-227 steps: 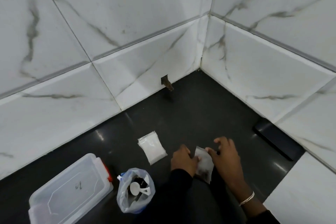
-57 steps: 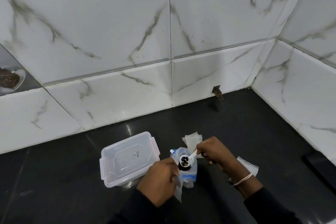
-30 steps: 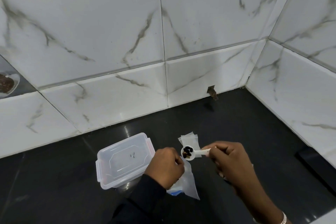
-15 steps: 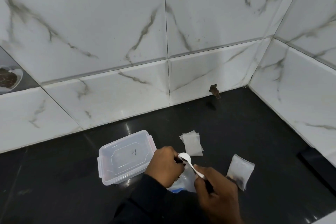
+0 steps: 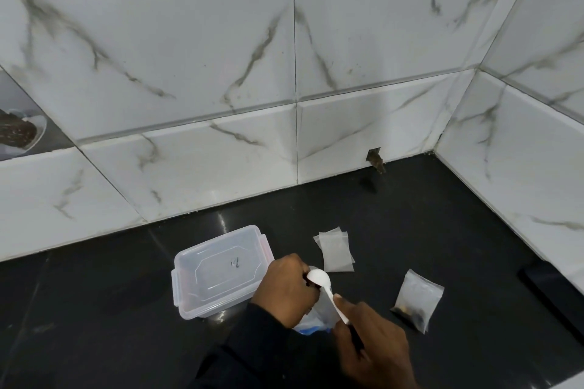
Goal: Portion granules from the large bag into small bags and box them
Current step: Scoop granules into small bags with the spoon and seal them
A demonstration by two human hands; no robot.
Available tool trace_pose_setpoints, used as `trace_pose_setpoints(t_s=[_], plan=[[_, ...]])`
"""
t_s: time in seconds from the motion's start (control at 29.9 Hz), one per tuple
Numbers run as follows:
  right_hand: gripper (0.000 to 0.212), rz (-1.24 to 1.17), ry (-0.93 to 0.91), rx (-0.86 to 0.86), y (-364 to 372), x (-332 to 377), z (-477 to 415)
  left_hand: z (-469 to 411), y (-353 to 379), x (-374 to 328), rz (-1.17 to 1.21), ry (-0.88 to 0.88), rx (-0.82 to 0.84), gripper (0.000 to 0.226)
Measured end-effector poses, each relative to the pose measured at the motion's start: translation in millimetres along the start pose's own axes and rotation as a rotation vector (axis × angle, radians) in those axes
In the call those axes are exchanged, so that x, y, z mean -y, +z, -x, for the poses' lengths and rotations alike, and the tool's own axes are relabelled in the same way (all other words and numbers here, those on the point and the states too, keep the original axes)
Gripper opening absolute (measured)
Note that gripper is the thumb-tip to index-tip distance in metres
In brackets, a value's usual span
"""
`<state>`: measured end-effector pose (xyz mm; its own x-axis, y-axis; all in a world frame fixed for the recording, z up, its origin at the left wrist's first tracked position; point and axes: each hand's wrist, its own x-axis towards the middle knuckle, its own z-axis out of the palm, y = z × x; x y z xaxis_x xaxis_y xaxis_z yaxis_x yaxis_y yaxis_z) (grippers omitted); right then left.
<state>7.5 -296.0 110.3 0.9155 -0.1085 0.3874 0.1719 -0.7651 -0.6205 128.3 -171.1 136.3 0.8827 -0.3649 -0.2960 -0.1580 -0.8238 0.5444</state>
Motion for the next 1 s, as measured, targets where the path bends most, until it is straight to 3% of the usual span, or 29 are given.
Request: trace_pose_setpoints(t_s=[0.3, 0.4, 0.5, 0.6, 0.7, 0.8, 0.9, 1.0], plan=[[0.02, -0.038, 0.035, -0.174, 8, -2, 0, 4, -4, -3, -0.03, 0.044, -0.044, 0.027], [0.029, -0.197, 0.235, -0.185, -4, 6, -9, 11, -12, 0, -0.01, 0.07, -0.049, 0.02], [0.03, -0.525, 0.506, -0.135, -20, 6, -26, 29, -28, 13, 0.026, 0.131, -0.073, 0.015], [0.028, -0.628, 0.604, -0.03, -30, -7, -43, 50, -49, 34, 0.094, 0.176, -0.042, 0.016], [0.023, -0.422, 0.541, 0.157, -25, -24, -54, 64, -57, 49, 0.116, 0.231, 0.098, 0.017], [0.015, -0.086, 0.36, 0.409, -6, -42, -63, 66, -35, 56, 0.026, 0.266, 0.198, 0.017], [0.017, 0.177, 0.253, 0.625, 23, -47, -67, 60, 4, 61, 0.03, 0.217, 0.183, 0.012], [0.026, 0.349, 0.166, 0.674, 46, -46, -69, 58, 37, 62, 0.073, 0.131, 0.174, 0.009]])
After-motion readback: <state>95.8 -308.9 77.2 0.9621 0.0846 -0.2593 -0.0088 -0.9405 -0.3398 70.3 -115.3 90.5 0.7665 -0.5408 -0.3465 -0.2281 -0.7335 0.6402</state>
